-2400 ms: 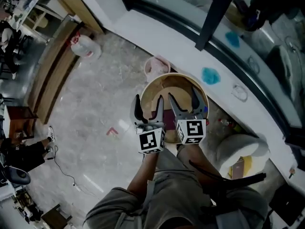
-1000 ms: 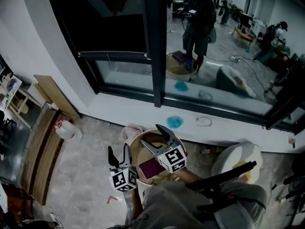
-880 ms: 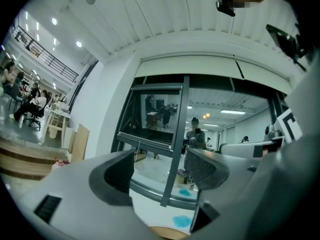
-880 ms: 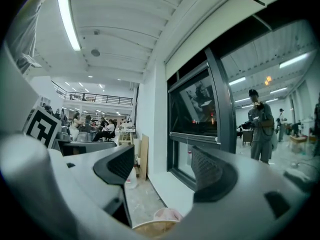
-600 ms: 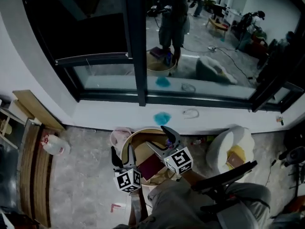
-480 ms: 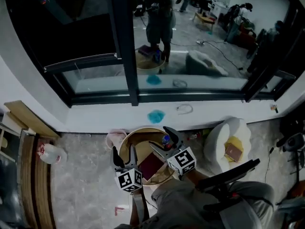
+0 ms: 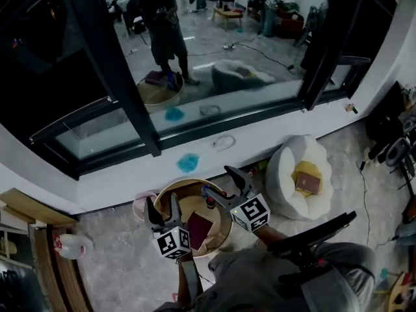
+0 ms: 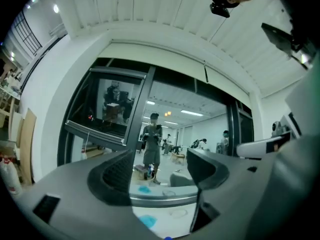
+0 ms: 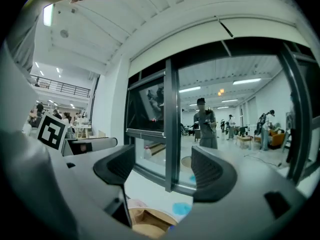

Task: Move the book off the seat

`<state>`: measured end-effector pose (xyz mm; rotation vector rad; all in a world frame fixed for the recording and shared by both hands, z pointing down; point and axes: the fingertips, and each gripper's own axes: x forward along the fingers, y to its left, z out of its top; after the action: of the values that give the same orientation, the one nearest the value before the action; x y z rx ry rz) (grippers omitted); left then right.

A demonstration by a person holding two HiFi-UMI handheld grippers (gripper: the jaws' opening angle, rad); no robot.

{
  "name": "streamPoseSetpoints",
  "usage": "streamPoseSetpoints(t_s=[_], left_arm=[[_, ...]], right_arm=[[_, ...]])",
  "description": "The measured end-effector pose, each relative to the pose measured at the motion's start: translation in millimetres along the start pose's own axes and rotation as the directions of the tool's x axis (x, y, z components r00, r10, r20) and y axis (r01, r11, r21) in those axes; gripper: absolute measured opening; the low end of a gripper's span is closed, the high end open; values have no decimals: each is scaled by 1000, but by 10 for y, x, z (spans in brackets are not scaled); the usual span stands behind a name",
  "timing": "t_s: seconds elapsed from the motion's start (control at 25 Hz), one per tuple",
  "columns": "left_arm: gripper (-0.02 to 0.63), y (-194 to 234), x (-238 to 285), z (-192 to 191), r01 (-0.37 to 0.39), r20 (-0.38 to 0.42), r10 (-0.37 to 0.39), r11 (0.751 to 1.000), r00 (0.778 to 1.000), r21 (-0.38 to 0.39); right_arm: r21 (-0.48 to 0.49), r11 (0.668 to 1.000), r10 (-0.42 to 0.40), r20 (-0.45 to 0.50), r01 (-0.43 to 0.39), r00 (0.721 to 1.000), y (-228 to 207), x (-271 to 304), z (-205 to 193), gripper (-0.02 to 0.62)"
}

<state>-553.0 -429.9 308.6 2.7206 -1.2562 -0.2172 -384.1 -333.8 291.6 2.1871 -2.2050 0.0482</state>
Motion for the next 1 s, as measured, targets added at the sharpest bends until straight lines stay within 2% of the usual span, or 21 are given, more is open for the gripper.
streamPoseSetpoints(t_s=[0.16, 0.32, 0.48, 0.68, 0.84, 1.0], left_arm=[[337, -620, 80, 32, 39, 0, -39, 999, 999, 13], [339, -1415, 120, -112, 78, -50, -78, 997, 996, -10], [337, -2374, 204, -369, 181, -120, -181, 983, 976, -9], [337, -3438, 246, -509, 278, -110, -277, 961, 955, -7], [337, -4206, 296, -772, 367, -170, -362, 930, 917, -5], [337, -4867, 254, -983, 472, -209, -461, 882, 863, 4]], right_arm=[[32, 998, -59, 54, 57, 997, -524, -391, 63, 367], [70, 989, -140, 105, 133, 985, -1175, -977, 177, 367], [99, 975, -210, 121, 199, 970, -1761, -1584, 136, 367], [150, 957, -268, 115, 250, 956, -2306, -2301, -73, 367], [170, 927, -355, 114, 334, 928, -2831, -2860, -221, 367], [192, 864, -489, 101, 466, 866, -3273, -3573, -356, 367]])
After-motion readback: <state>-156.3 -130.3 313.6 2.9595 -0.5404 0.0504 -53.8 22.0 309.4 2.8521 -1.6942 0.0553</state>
